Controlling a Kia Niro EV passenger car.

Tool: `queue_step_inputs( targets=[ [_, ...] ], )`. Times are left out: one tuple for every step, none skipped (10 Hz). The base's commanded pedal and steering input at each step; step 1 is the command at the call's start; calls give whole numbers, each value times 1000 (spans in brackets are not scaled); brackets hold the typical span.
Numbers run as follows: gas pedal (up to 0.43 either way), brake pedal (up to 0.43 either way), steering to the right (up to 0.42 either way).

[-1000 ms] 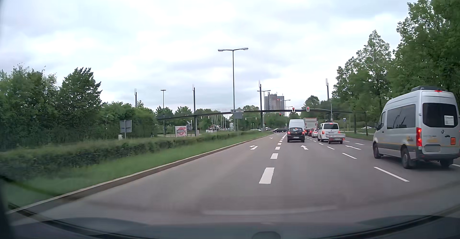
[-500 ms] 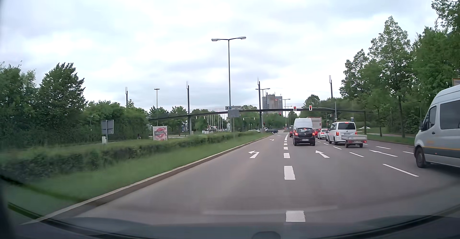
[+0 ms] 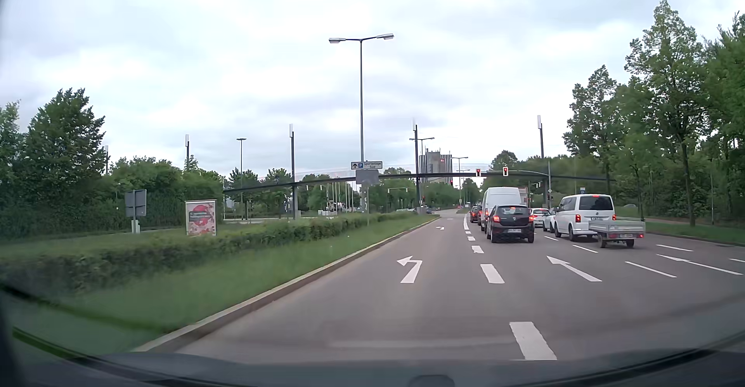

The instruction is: Follow the waypoints while adhering to traffic rules and regulations

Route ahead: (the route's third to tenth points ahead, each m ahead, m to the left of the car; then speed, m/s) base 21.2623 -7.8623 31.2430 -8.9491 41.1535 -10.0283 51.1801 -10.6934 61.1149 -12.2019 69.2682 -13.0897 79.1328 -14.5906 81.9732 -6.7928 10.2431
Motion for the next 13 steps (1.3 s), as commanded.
queue_step_inputs(
  targets=[
    [8, 0, 23],
    [8, 0, 23],
    [8, 0, 23],
    [0, 0, 23],
    [0, 0, 24],
    [0, 0, 25],
    [0, 0, 28],
    [0, 0, 30],
    [0, 0, 31],
    [0, 0, 31],
    [0, 0, 31],
    [0, 0, 30],
    [0, 0, 30]
  ],
)
